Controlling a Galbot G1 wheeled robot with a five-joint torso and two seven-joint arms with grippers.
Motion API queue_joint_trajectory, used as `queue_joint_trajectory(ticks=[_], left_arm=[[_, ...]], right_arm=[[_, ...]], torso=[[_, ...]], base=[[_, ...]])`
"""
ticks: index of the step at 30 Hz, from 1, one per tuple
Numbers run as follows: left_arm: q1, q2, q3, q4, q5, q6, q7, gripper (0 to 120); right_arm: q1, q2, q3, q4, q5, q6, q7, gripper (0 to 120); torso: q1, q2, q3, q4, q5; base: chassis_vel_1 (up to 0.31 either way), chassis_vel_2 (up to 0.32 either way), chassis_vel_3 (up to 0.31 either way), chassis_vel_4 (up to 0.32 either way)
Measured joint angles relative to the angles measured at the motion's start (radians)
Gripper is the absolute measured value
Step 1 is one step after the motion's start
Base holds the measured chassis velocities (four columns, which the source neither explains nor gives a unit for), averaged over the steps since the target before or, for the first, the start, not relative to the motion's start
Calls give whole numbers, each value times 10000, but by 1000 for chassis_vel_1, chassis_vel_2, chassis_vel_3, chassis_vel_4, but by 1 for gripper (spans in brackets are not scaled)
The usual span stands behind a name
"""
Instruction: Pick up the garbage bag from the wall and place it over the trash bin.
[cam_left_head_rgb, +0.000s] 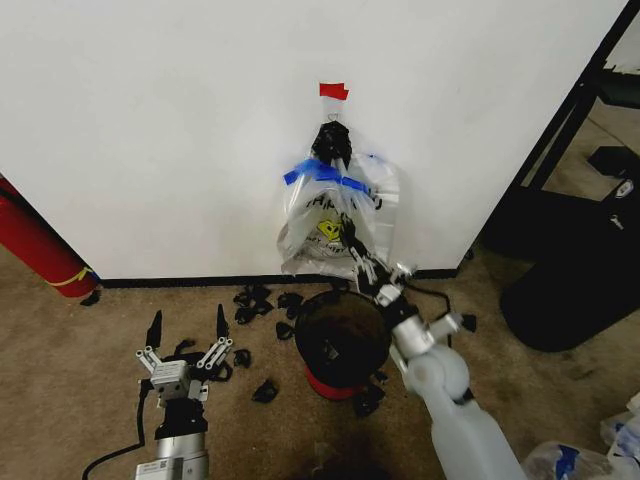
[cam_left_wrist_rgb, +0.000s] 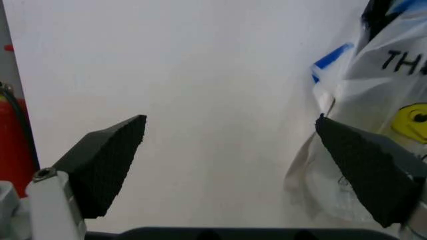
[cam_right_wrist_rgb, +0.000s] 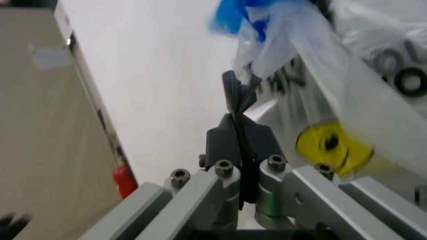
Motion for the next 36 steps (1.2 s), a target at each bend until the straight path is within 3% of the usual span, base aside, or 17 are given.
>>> queue_joint_trajectory(ticks=[13, 28, 36], left_arm=[[-74, -75, 289, 129, 18, -211, -13, 100], [-1, -142, 206, 38, -43, -438, -79, 100], [150, -419, 70, 12, 147, -575, -180, 100]], right_arm=[[-2351, 76, 636, 1242, -1162, 1594, -573, 0], [-5326, 349, 1874, 1352, -1266, 5223, -925, 0], [-5581, 296, 1987, 1015, -1264, 6163, -931, 0]], torso=[[1, 0, 0, 2, -2], [0, -2, 1, 1, -2], [0, -1, 1, 4, -1]], base=[[0, 0, 0, 0], [0, 0, 0, 0], [0, 0, 0, 0]])
